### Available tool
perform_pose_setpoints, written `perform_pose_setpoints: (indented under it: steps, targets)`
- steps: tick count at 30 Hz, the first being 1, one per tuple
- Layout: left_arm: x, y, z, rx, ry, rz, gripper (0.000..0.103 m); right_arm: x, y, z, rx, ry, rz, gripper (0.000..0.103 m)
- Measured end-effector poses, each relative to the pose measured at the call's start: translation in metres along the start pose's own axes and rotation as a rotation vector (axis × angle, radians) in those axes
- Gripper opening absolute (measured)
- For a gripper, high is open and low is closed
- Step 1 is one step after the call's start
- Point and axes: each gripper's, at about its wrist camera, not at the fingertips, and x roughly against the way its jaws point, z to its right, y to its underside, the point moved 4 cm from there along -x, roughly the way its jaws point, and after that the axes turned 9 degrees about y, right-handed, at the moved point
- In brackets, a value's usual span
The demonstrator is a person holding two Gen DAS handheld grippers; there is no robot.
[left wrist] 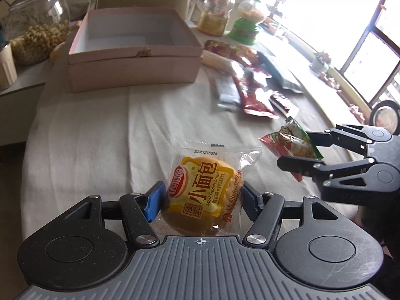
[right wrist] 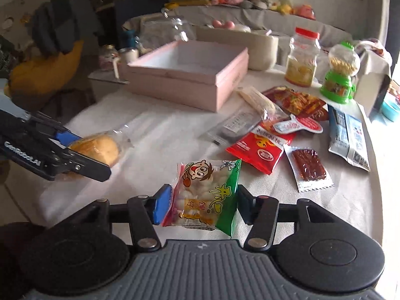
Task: Organize snacks
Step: 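Carry the bun to the pink box with left gripper while right grasps green candy bag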
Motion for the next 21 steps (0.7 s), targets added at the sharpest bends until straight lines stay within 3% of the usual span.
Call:
perform_pose_setpoints:
  steps: [5, 9, 12, 17, 21]
  targets:
    - [0.037, -0.024, 0.007, -0.053, -0.029, 0.112, 0.070, 0.033, -0.048, 0.006, -0.005, -0.059, 0.110, 0.051]
    - [0.060, -0.082, 0.001, -0.118, -0.106, 0.277, 0.070, 0.034, -0.118, 0.010, 0.020, -0.044, 0.212, 0.051]
    - [0.050, -0.131, -0.018, -0.150, -0.170, 0.357, 0.070, 0.005, -0.171, 0.014, 0.004, -0.020, 0.221, 0.051]
    - [-0.024, -0.190, -0.083, -0.060, -0.134, 0.292, 0.070, -0.074, -0.228, 0.014, -0.029, -0.003, 0.145, 0.051]
    - [-0.073, -0.202, -0.122, -0.053, -0.089, 0.157, 0.070, -0.146, -0.251, 0.005, -0.036, -0.009, 0.061, 0.051]
